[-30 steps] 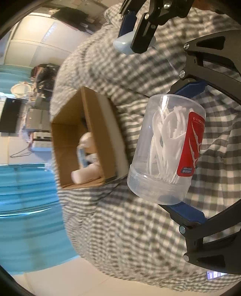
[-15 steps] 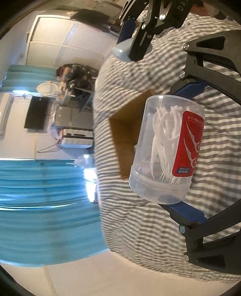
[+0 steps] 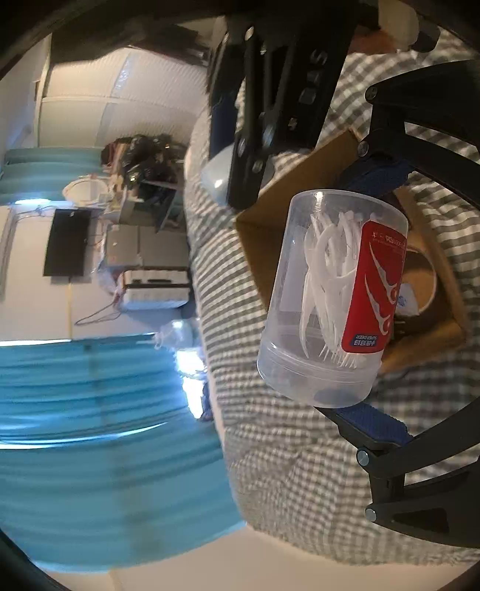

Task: Organize objects
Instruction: 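Carry floss jar and earbud case into the box and open both tools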

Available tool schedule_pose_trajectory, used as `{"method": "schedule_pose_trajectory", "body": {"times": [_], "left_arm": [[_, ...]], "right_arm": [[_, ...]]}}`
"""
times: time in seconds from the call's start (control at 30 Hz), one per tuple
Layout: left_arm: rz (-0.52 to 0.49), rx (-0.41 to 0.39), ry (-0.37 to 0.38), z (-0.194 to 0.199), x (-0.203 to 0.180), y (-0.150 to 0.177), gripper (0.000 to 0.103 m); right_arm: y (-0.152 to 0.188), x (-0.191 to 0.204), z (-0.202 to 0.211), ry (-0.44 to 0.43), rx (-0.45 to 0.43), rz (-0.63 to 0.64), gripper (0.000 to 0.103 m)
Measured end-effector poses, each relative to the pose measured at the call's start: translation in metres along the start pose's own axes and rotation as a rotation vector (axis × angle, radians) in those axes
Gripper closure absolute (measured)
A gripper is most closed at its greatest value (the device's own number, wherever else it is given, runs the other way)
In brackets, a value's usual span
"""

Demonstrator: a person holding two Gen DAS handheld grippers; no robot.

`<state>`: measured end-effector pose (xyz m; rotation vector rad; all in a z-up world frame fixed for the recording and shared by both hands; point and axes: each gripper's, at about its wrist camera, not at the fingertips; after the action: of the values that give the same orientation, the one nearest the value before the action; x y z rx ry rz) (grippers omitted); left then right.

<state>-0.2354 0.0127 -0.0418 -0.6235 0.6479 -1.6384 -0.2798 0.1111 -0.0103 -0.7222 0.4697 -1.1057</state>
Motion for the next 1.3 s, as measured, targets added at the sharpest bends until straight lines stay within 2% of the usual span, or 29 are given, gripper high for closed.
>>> {"method": "schedule_pose_trajectory", "body": {"times": [0.17, 0.43, 0.5, 0.53, 0.67, 0.8, 1.0, 1.3], "left_arm": [[-0.001, 0.053, 0.013, -0.041, -0.004, 0.007, 0.007], [0.018, 0.085, 0.051, -0.074, -0.003, 0.007, 0.006], [0.04, 0.111, 0.068, -0.077, -0.002, 0.008, 0.002], [0.052, 0.121, 0.07, -0.077, -0.001, 0.008, 0.001], [0.089, 0.115, 0.073, -0.06, 0.002, 0.008, 0.0], [0.106, 0.094, 0.065, -0.033, 0.007, 0.004, 0.0], [0.09, 0.0, 0.009, 0.031, 0.004, -0.014, 0.0], [0.073, -0.156, -0.024, 0.134, -0.011, -0.031, 0.0]], "right_arm": [[0.003, -0.003, -0.052, 0.009, 0.052, 0.011, 0.052], [0.018, -0.02, -0.083, -0.013, 0.085, -0.011, 0.052], [0.02, -0.02, -0.081, -0.024, 0.085, -0.014, 0.041], [0.02, -0.02, -0.077, -0.025, 0.078, -0.017, 0.03], [0.018, -0.027, -0.054, -0.022, 0.028, -0.057, 0.028], [0.012, -0.034, -0.023, 0.018, -0.001, -0.089, 0.027], [0.003, -0.018, 0.045, 0.056, -0.08, -0.082, 0.026], [-0.007, -0.002, 0.162, 0.118, -0.221, -0.05, 0.017]]}}
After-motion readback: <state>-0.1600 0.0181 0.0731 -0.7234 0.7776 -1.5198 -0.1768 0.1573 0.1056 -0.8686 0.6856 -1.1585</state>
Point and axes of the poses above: each gripper's, at about its wrist camera, not at the fingertips, and z roughly against the way its jaws point, x to its left, y to its underside, and after that the axes turned 3 degrees about x, right-handed
